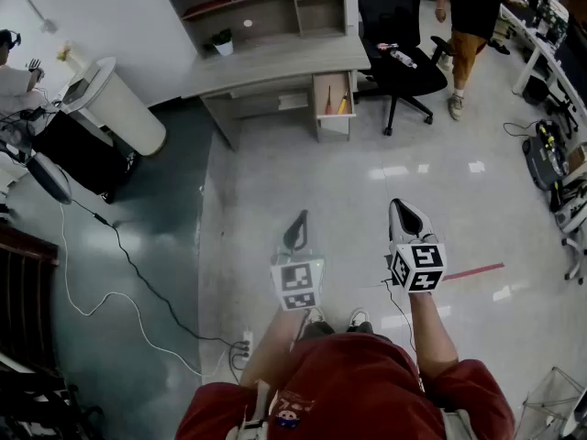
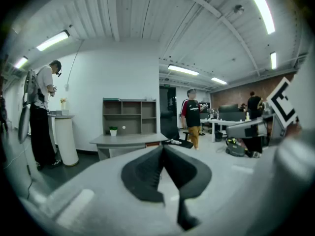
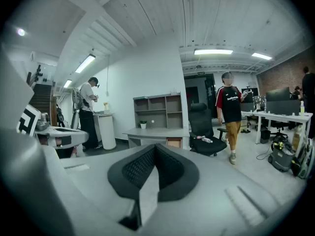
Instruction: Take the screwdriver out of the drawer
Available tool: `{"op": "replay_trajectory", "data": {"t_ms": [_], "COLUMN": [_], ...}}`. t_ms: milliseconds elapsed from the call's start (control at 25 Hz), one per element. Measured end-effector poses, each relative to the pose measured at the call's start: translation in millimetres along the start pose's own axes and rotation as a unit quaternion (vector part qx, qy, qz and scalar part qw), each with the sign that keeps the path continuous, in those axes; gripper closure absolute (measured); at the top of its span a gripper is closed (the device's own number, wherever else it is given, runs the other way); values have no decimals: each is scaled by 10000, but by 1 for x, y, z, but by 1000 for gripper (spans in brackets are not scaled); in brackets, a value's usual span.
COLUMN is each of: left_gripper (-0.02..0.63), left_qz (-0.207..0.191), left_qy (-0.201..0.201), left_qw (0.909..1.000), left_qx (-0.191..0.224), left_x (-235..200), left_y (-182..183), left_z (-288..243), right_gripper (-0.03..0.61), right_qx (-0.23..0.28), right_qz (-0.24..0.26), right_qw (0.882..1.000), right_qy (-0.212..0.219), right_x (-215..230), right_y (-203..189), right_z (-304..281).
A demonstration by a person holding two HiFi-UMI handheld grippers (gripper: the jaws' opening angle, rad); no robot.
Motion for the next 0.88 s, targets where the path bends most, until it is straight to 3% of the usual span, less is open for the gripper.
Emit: {"op": "replay_trajectory", "data": {"t_ms": [400, 640, 880], "left_gripper": [615, 615, 615], "left_qz": [99, 38, 167], "left_qy": [-29, 26, 18], "left_qw": [9998, 9980, 9967], "left_qx": [-147, -626, -796], "left_x": [-36, -73, -122], "left_y": [-8, -31, -43], "left_z": [11, 2, 1], "right_gripper": [577, 577, 575], "right_qx": [-175, -371, -549], "right_qz": [-28, -390, -601], "right_qw": [9998, 9985, 9959], "right_qy": [-89, -139, -386], "right_x": [-35, -57, -87], "right_y": [-4, -26, -39], "right_z": [-7, -36, -70]}}
Point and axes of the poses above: the fingertips, and each gripper's own axes: z backward along the fingers, x to its right, y out of its top, the point moved 7 cm from there along z, backward along the fingers, and after that the axes turned 8 degrees about y, right-handed, at the moved point
